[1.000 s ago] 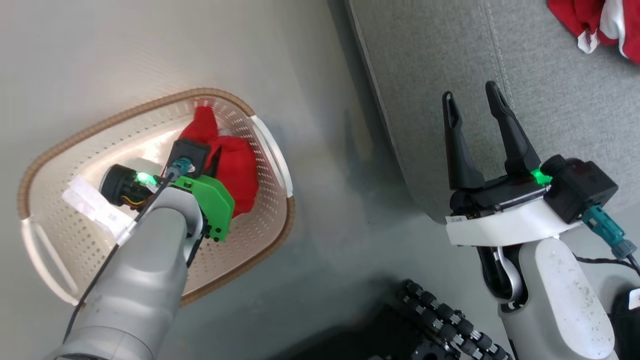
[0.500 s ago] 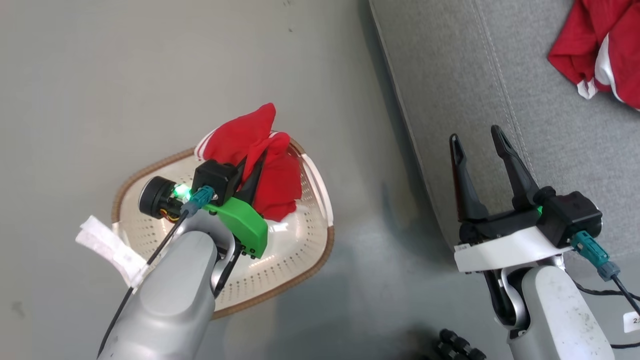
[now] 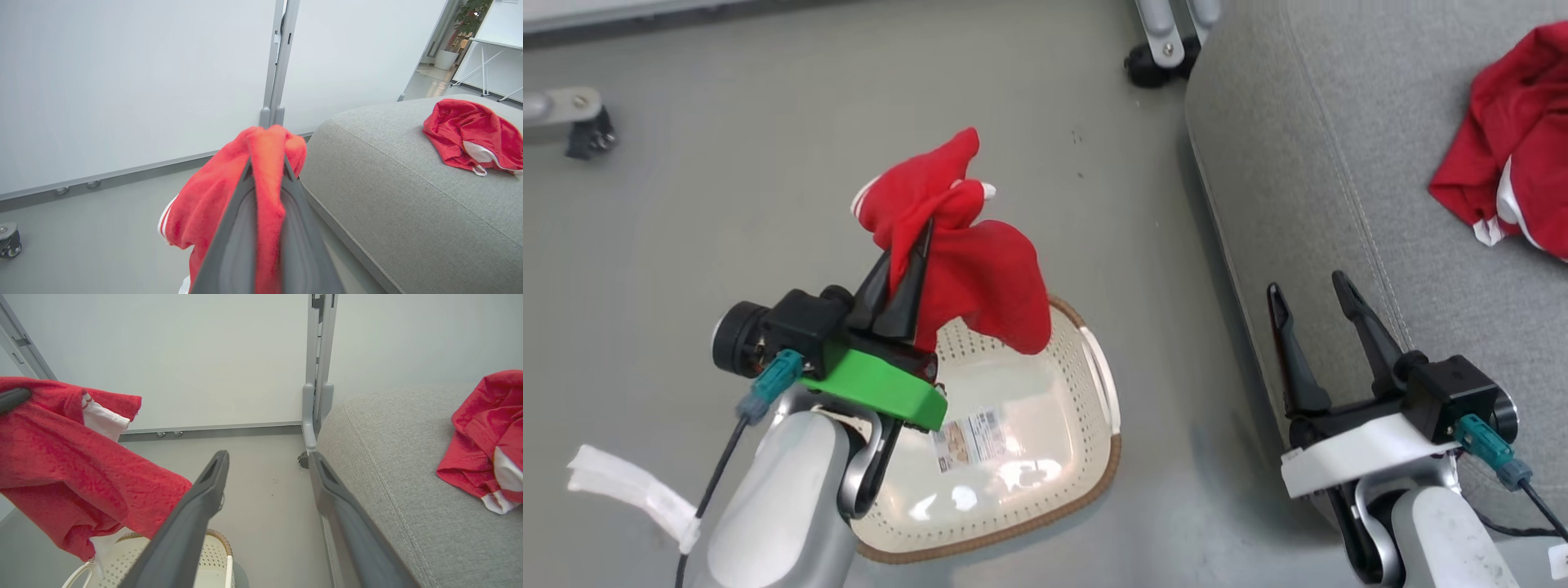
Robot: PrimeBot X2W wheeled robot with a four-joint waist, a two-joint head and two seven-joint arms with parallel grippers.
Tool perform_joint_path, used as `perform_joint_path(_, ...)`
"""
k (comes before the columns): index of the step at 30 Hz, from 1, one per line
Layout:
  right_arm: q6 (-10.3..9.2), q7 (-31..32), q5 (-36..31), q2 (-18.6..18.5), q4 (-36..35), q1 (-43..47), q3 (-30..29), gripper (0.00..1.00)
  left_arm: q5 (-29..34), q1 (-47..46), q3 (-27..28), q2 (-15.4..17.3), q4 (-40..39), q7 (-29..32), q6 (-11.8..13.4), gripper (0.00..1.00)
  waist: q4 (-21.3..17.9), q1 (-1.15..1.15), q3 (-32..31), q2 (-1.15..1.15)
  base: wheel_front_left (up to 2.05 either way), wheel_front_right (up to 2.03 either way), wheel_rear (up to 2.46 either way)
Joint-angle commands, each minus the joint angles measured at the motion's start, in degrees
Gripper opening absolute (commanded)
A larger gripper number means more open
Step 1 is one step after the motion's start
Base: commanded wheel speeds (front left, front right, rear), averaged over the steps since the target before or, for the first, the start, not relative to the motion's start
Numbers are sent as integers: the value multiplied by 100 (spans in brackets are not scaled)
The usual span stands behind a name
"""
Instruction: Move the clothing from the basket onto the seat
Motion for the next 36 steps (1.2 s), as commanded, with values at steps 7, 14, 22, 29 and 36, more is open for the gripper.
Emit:
perform_joint_path(7, 0, 238, 18, -77, -137, 412, 1, 100, 28, 537, 372, -115, -912, -20, -37, 0, 322, 1, -975, 0, 0, 0, 0)
perform_joint_path(14, 0, 437, 36, -63, -297, 800, -14, 100, 42, 962, 427, -204, -1415, -21, -61, 0, 371, 1, -1355, 0, 0, 0, 0)
perform_joint_path(22, 0, 645, 68, -35, -473, 1194, 53, 100, 52, 1505, 347, -215, -1754, -20, -84, 0, 336, 1, -1783, 0, 0, 0, 0)
perform_joint_path(29, 0, 771, 92, -13, -611, 1417, 115, 100, 34, 1799, 327, -237, -1968, -20, -87, 0, 341, 1, -1948, 0, 0, 0, 0)
perform_joint_path(36, 0, 802, 118, -9, -660, 1434, 151, 100, 69, 1856, 296, -229, -2021, -21, -89, 0, 356, 1, -1965, 0, 0, 0, 0)
